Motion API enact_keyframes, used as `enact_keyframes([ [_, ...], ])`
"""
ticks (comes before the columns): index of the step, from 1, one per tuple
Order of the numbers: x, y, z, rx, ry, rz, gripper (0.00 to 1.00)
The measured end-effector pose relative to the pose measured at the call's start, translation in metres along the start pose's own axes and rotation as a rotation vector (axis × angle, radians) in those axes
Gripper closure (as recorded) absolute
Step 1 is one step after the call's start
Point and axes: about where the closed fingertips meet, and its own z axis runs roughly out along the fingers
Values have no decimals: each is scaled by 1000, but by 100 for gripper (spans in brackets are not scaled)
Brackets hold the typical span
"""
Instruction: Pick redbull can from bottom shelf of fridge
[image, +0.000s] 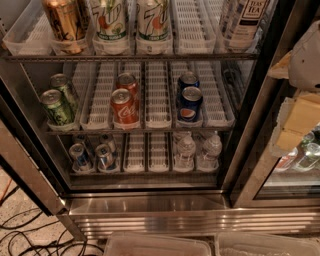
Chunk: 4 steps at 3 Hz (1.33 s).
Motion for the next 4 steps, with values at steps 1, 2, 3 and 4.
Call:
enact_keyframes([
  [1,0,0,0,0,0,0,0],
  [2,-2,4,9,15,29,-1,0],
  [3,2,13,41,11,13,3,0],
  [4,2,30,92,-1,-58,16,0],
])
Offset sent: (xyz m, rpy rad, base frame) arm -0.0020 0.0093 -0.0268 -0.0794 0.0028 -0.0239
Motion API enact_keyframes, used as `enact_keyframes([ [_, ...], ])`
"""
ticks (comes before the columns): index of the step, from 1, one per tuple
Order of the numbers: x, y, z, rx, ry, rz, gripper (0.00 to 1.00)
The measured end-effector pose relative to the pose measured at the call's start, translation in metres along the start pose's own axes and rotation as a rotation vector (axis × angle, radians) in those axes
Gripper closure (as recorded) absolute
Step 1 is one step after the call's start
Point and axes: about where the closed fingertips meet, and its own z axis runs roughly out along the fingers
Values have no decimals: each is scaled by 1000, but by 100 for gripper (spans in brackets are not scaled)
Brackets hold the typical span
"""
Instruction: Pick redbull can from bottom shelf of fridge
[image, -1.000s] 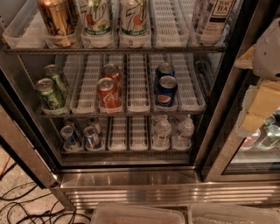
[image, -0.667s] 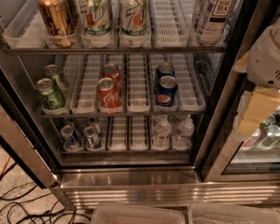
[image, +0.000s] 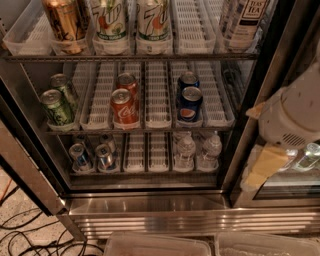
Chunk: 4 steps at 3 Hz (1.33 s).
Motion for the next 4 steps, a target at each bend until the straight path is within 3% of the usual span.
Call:
enact_keyframes([
  [2,-32,28,119,-35,-147,19,0],
  [3,-32,28,119,-35,-147,19,0],
  [4,-39,28,116,-53,-203,24,0],
])
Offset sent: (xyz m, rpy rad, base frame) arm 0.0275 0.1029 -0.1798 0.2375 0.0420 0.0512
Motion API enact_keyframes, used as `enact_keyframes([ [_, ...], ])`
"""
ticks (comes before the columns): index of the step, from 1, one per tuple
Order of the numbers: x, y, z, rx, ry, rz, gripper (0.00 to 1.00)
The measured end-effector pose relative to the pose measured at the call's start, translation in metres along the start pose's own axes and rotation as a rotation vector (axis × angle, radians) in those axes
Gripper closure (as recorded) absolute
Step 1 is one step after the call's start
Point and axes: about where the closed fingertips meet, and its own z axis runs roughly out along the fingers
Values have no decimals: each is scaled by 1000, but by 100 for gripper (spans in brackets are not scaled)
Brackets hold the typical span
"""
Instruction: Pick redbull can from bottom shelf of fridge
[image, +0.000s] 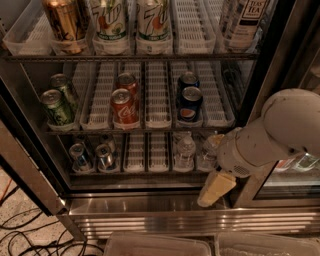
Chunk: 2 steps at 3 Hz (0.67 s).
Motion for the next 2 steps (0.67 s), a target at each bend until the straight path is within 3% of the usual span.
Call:
enact_keyframes([
  [1,-18,-4,0,-13,-173,8,0],
  [2,-34,6,8,-41,-422,31,0],
])
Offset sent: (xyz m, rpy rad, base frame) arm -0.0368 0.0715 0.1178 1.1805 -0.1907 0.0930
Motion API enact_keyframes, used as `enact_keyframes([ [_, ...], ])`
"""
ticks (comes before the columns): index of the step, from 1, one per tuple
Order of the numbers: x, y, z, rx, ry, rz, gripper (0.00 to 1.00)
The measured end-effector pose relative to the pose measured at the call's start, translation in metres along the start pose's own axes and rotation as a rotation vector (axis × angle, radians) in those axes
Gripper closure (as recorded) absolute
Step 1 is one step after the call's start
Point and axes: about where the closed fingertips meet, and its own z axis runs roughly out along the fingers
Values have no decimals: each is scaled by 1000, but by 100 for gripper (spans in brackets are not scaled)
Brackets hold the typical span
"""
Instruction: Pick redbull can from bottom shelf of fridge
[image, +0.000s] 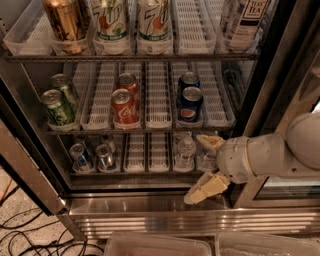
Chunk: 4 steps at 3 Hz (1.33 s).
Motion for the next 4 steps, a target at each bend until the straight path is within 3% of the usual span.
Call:
enact_keyframes([
  [1,-10,13,8,20,-270,45,0],
  [2,-29,16,-7,47,-393,50,0],
  [3,-30,16,-7,48,-392,47,0],
  [4,-34,11,-7,84,-441,77,0],
])
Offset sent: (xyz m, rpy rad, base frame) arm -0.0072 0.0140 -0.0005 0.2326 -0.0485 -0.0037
